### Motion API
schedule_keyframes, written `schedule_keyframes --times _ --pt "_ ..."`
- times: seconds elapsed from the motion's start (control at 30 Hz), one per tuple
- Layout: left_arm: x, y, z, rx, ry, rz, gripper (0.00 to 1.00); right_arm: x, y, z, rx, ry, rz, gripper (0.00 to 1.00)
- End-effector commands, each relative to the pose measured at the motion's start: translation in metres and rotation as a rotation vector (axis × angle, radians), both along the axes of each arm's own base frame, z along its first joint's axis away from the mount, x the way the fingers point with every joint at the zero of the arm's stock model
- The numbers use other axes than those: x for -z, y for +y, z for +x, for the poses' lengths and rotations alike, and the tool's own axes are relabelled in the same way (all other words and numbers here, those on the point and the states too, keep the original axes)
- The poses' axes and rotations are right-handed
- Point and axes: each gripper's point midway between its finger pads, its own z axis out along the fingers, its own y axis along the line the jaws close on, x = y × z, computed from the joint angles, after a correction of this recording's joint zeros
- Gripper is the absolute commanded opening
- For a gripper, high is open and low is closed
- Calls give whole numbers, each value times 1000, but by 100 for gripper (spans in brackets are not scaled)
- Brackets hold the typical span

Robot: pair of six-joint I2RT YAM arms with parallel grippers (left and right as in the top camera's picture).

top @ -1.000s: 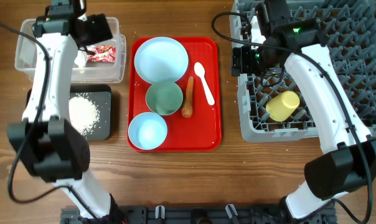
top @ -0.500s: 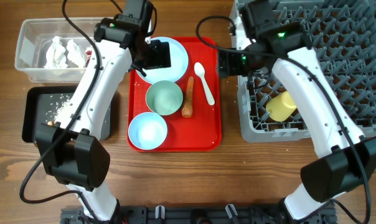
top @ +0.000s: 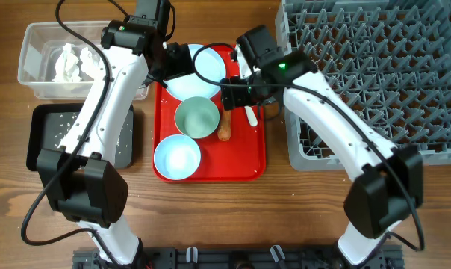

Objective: Sort waste into correct bins and load items into the dishwasher rack
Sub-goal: 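Reach the right gripper to the green bowl and grip its rim, then lift the green bowl with the right gripper and carry it to the rack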

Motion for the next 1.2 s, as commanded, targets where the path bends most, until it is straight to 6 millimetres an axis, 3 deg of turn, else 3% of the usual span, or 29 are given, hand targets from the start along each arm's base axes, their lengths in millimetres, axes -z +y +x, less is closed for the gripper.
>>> schedule_keyframes --times 0.0,0.13,0.33,0.47,0.57,0.73,0.83,1.17 --pt "2 -4 -1 11 1 10 87 22 2 -2 28 61 -7 77" --pt "2 -2 -1 10 -10 61 89 18 12 1 22 51 39 77" --pt "-2 21 13 -101 -50 51 94 38 27 6 0 22 1 74" --pt "-5 46 24 -197 -80 30 97 64 35 9 -13 42 -13 64" --pt "-8 67 31 -271 -102 16 97 84 38 12 -31 51 -26 48" --pt "-9 94 35 -346 -112 0 99 96 36 18 -57 29 -60 38" --pt "-9 99 35 -356 -112 1 100 94 38 22 -76 1 -58 33" --pt "-8 99 35 -356 -108 2 100 115 42 24 -149 -5 -76 29"
